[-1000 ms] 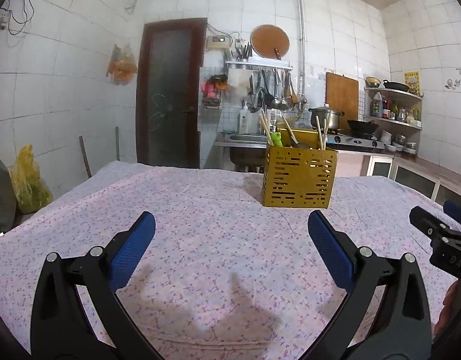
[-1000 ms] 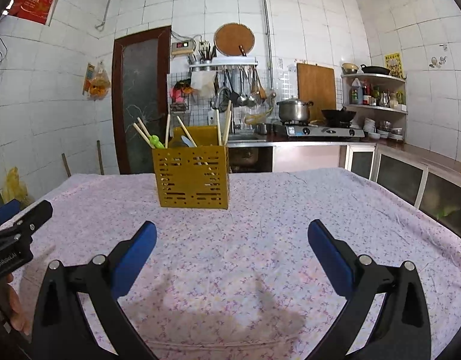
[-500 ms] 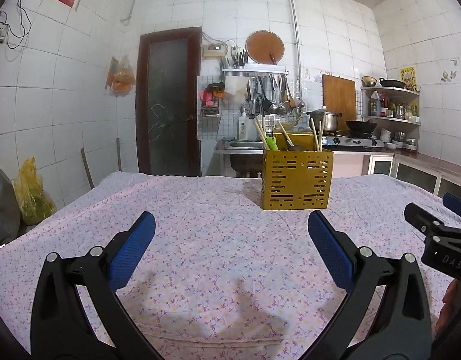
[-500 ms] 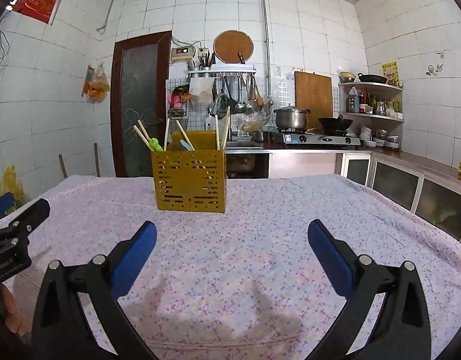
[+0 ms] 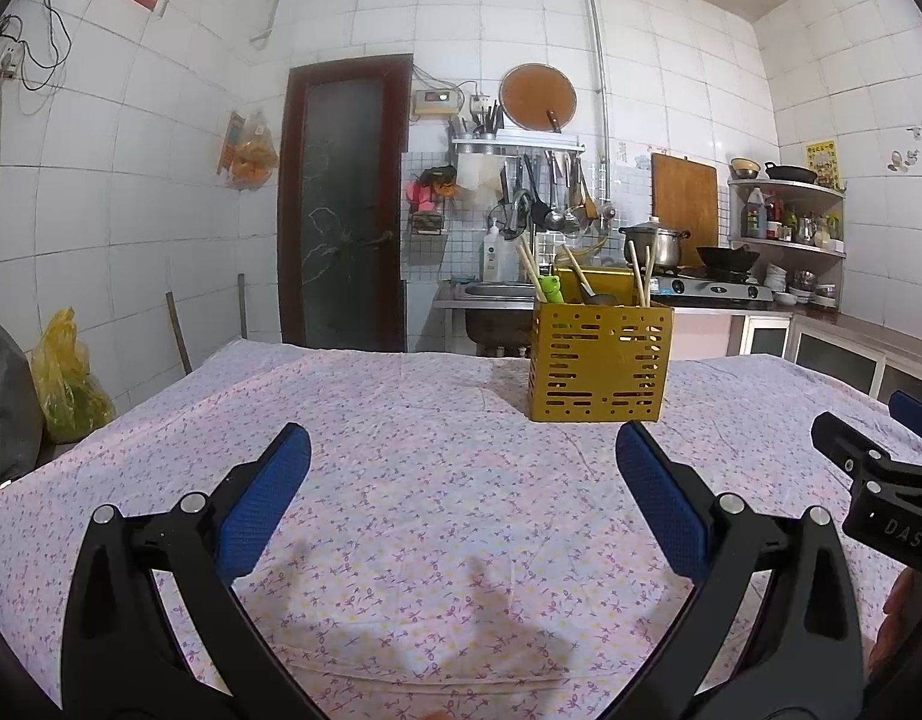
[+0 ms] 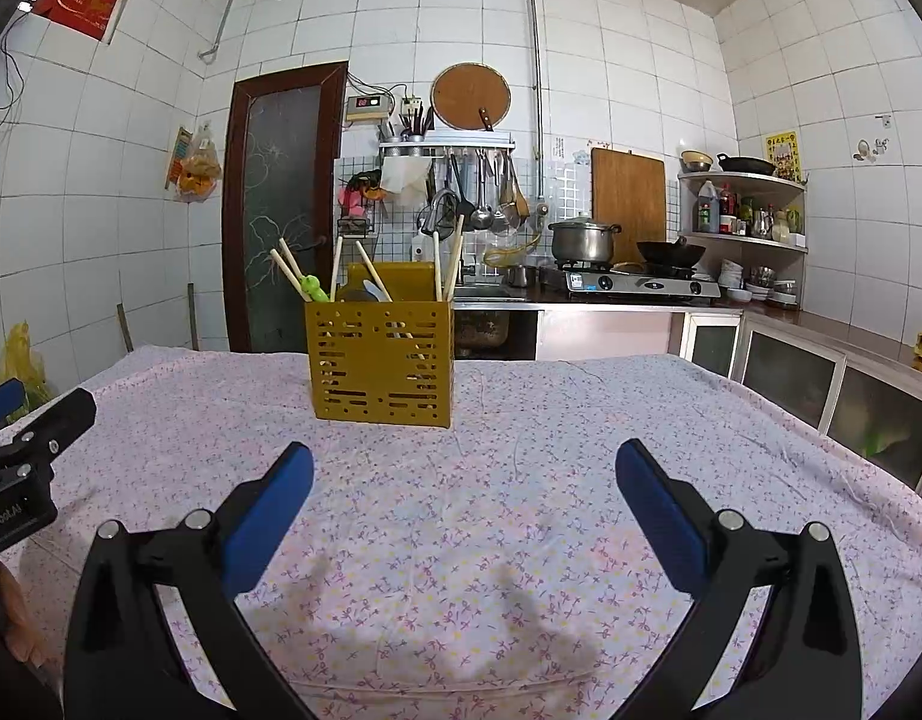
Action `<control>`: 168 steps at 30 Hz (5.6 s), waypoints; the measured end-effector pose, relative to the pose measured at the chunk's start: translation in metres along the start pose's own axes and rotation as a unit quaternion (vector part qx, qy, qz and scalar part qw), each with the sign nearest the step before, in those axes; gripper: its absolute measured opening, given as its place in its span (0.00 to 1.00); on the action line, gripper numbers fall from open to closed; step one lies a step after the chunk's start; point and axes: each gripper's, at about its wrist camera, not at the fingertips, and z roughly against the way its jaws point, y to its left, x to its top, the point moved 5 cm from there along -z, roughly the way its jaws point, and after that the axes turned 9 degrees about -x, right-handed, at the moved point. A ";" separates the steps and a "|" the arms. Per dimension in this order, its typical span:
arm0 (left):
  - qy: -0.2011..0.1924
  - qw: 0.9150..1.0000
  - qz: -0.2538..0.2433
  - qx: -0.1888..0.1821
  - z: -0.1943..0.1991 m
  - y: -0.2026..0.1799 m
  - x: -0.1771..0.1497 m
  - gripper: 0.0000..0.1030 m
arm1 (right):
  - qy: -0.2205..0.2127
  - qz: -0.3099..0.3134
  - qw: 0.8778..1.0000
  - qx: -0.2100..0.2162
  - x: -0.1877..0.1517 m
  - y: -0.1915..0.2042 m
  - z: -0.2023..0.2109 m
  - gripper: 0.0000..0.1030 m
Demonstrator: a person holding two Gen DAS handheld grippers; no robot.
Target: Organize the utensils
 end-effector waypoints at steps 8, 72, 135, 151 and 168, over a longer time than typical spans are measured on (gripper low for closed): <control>0.000 1.000 0.002 0.004 0.000 0.003 0.000 0.95 | -0.001 0.000 1.000 0.000 -0.001 0.000 0.000 0.96; -0.016 1.000 -0.011 0.000 0.007 -0.004 0.002 0.95 | -0.002 -0.002 1.000 -0.004 0.000 -0.007 0.004 0.96; -0.015 1.000 -0.008 0.003 0.008 -0.002 0.002 0.95 | -0.002 -0.003 1.000 -0.005 0.000 -0.009 0.005 0.96; -0.015 1.000 -0.008 0.004 0.009 -0.001 0.003 0.95 | -0.002 -0.005 1.000 -0.006 0.000 -0.012 0.005 0.96; -0.012 1.000 -0.007 0.005 0.011 0.000 0.003 0.95 | -0.002 -0.006 1.000 -0.007 0.000 -0.013 0.004 0.96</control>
